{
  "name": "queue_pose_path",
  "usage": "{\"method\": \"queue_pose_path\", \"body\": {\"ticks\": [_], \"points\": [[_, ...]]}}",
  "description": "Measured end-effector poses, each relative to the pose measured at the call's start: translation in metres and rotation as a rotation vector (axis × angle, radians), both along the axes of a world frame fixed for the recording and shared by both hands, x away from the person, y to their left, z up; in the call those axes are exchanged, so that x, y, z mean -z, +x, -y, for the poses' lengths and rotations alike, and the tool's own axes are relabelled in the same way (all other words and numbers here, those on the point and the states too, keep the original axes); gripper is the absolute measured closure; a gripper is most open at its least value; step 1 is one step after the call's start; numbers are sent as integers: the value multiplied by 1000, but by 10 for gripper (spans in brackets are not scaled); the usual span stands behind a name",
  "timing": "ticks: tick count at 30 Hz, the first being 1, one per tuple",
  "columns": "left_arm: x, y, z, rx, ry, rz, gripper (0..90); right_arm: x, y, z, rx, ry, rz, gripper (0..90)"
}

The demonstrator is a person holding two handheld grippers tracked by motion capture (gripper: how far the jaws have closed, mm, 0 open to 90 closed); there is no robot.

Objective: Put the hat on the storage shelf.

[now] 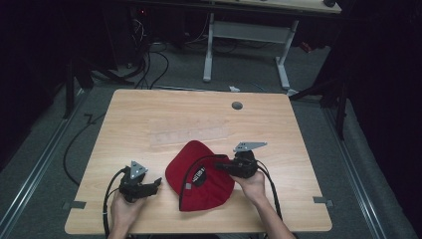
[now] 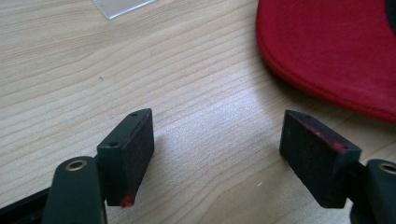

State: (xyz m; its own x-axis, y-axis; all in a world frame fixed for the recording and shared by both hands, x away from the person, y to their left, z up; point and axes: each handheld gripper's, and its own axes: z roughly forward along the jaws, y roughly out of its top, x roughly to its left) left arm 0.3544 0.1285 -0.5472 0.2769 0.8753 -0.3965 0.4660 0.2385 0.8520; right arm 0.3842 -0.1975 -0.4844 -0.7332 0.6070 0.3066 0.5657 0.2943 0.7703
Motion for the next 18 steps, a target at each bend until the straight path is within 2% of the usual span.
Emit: {"method": "queue_pose_path", "body": {"ticks": [3,6,15,18], "points": [[0,0,0,-1,-1,0,265,-4,-2,3,11,7,1,851],[0,0,0,-3,-1,0,265,-13,-7,8,19,28,25,851],[0,0,2,-23,1,-1,267,-31,-15,17,43,36,60,851],[-1,-1,4,-9,-10,-1,280,-38,-16,18,49,39,68,851]]}}
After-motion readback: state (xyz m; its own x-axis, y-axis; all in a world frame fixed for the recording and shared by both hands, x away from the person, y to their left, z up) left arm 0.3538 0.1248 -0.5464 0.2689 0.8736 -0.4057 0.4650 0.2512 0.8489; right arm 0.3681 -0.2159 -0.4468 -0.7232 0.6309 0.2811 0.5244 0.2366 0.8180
